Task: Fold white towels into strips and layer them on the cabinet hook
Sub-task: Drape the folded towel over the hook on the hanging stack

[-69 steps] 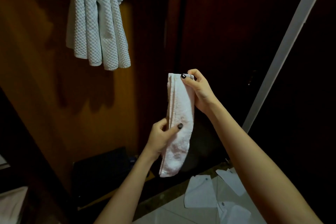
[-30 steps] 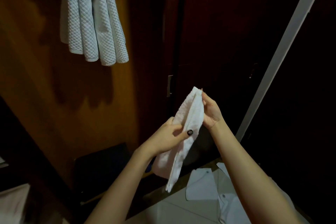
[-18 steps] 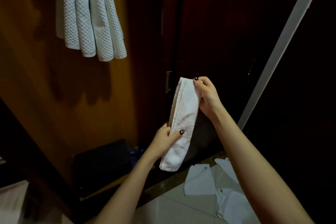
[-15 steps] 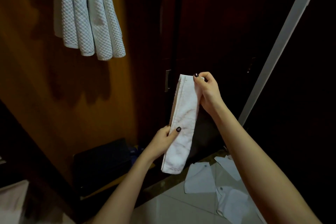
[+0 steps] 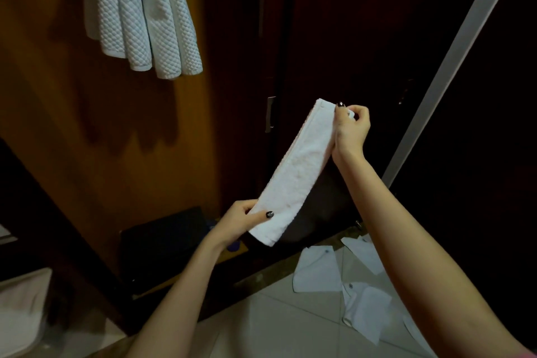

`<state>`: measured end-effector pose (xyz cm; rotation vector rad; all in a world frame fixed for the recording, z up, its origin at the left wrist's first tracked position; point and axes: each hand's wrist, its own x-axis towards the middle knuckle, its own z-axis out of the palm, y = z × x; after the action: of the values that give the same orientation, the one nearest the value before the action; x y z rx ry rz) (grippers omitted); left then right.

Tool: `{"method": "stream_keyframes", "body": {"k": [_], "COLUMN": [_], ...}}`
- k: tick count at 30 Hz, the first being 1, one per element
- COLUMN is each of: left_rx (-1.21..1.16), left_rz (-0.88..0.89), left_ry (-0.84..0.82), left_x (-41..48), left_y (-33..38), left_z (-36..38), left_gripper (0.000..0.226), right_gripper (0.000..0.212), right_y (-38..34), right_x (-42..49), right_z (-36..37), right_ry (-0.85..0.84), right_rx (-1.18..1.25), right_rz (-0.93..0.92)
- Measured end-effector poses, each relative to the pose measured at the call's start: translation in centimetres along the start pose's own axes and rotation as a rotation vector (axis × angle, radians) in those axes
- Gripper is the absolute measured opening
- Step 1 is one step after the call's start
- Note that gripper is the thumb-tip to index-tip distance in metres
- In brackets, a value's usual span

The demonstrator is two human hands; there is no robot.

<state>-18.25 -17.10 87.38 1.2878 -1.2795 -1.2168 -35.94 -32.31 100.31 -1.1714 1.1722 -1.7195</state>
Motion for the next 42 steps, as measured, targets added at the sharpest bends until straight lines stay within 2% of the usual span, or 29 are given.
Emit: {"method": "stream_keyframes", "body": {"k": [2, 6, 9, 11, 13, 15, 18, 21, 24, 27, 34, 39, 42], "left_rx": [0.01, -0.003, -0.014, 0.035, 0.034, 0.048, 0.235, 0.366, 0.439, 0.425, 0.48, 0.579, 0.599], "left_rz": [0.02, 0.065, 0.062, 0.047, 0.013, -0.007, 0.001, -0.023, -0.033, 0.036, 0.185, 0.3, 0.374], "left_ry": [0.018, 0.136, 0.17, 0.178, 0.188, 0.169, 0.139, 0.1, 0.087, 0.174, 0.32, 0.387, 0.48], "left_x": [-0.2, -0.2, -0.6, -0.8, -0.9, -1.0, -1.0, -0.5, -0.1, 0.2, 0.1, -0.4, -0.1], "left_y": [-0.2, 0.7, 1.0, 1.1, 1.5, 2.3, 3.9, 5.6, 8.0, 11.0, 19.8, 27.6, 31.3], "left_z": [-1.6, -4.6, -6.6, -8.1, -9.8, -11.6, -14.2, -16.6, -18.7, -21.0, -25.9, -29.8, -32.5], "left_gripper": [0.012, 0.046, 0.035, 0.025, 0.026, 0.03, 0.036, 0.038, 0.045, 0.05, 0.025, 0.025, 0.026], "right_gripper": [0.013, 0.012, 0.015, 0.023, 0.029, 0.035, 0.042, 0.034, 0.025, 0.021, 0.019, 0.017, 0.017], "right_y": [0.8, 2.6, 4.0, 4.7, 5.1, 5.1, 4.8, 4.5, 3.3, 1.1, -6.9, -13.3, -16.2], "right_x": [-0.1, -0.4, -0.6, -0.5, -0.3, 0.1, 0.6, 1.0, 2.1, 3.3, 6.0, 8.7, 10.0], "right_z": [-0.6, -1.6, -2.4, -2.9, -3.2, -3.2, -2.7, -1.7, 0.2, 2.9, 10.9, 16.4, 20.1], "right_ry": [0.03, 0.044, -0.024, -0.129, -0.298, -0.486, -0.739, -0.897, -0.916, -0.93, -0.883, -0.92, -0.947], "right_rx": [-0.036, -0.194, -0.295, -0.365, -0.395, -0.373, -0.309, -0.323, -0.336, -0.329, -0.184, -0.039, 0.018], "right_rz": [0.011, -0.033, -0.084, -0.123, -0.125, -0.052, 0.16, 0.19, 0.102, 0.058, -0.053, -0.094, -0.146]}}
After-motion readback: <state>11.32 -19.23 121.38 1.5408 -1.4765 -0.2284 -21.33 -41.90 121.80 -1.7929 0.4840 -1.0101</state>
